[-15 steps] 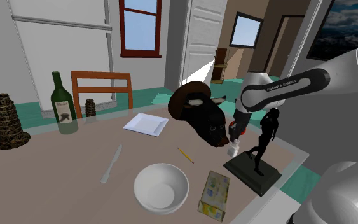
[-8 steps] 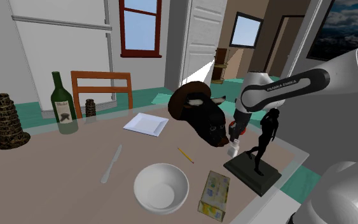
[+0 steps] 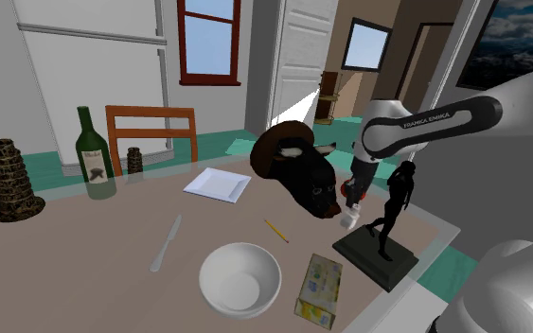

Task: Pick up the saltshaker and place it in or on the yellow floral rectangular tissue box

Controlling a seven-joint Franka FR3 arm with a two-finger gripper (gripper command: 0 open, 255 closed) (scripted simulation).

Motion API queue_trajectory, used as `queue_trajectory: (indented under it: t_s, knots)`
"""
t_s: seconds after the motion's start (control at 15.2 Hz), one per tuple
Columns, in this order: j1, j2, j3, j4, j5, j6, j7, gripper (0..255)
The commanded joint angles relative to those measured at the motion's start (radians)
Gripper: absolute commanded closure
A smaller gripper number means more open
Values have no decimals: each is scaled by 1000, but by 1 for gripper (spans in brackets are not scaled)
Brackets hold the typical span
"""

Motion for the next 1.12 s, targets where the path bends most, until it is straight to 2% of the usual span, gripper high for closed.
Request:
queue_trajectory:
  t_s: [0.0,1.06]
  knots:
    - [0,-13,3,19,1,-33,1,255]
    - [3,-76,19,188,7,-265,3,255]
